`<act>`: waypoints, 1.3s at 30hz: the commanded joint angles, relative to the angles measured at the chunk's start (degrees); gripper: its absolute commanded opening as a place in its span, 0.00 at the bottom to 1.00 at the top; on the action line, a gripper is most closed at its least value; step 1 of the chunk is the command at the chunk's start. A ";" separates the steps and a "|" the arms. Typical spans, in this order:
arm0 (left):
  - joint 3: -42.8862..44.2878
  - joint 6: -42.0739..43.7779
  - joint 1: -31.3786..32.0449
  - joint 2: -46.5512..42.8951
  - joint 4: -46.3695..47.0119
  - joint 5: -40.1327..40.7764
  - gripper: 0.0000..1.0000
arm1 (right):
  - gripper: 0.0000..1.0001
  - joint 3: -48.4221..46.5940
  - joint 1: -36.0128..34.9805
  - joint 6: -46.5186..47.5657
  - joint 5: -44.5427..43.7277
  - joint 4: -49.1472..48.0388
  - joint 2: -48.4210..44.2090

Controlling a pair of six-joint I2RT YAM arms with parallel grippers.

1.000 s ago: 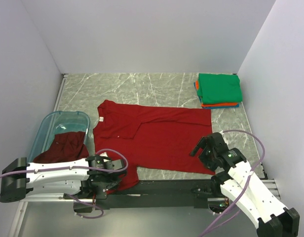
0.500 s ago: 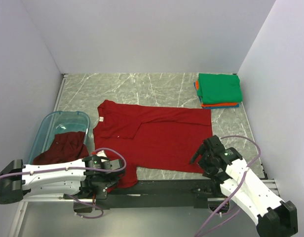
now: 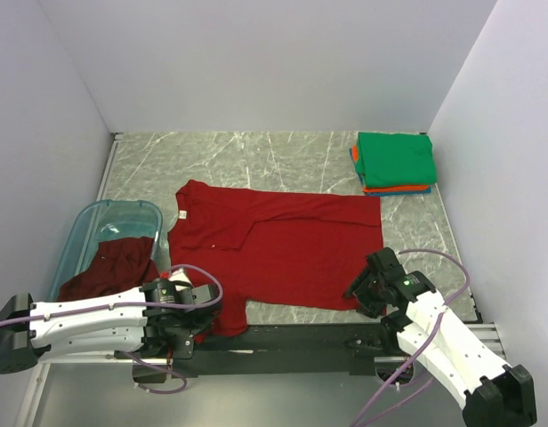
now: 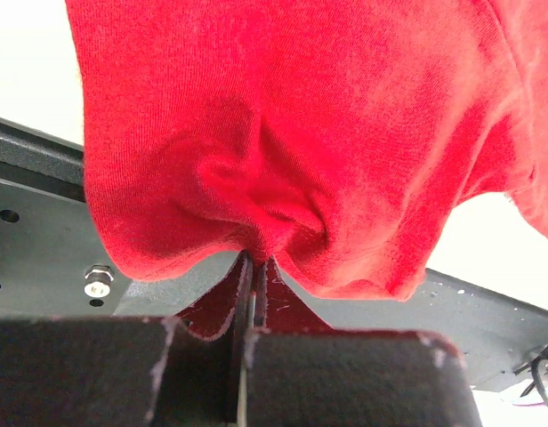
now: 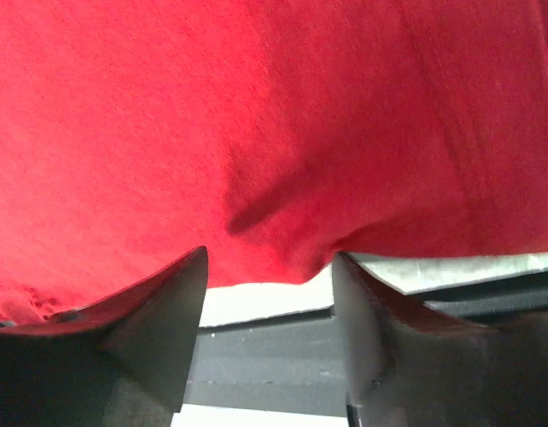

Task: Fold and stack the t-shirts
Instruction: Fold the tshirt

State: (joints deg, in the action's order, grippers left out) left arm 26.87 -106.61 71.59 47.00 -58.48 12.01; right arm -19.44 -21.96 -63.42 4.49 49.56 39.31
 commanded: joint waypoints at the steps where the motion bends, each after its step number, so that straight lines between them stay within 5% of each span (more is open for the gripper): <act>1: 2.13 -0.80 -0.84 -0.33 -2.61 2.31 0.00 | 0.59 1.52 0.16 -0.31 -4.40 -3.33 0.50; 6: 3.80 1.84 -3.39 1.59 -3.13 3.02 0.00 | 0.30 -0.42 0.25 1.89 -5.99 -2.54 -0.02; 9: 5.38 4.56 -5.76 2.56 -3.05 4.25 0.00 | 0.00 -0.95 0.25 3.38 -5.90 -3.76 0.59; 28: 24.10 36.98 -25.80 19.35 6.00 9.43 0.00 | 0.00 -17.64 0.16 17.09 -9.24 -6.23 14.83; 39: 32.97 43.33 -32.57 27.17 9.87 11.45 0.00 | 0.00 -25.55 1.56 21.58 -11.43 -8.86 22.83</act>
State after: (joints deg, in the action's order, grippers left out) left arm 56.38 -66.57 39.94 73.06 -51.29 21.08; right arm -41.28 -21.45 -44.07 -4.36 42.78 61.19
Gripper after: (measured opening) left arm 0.023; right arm 0.010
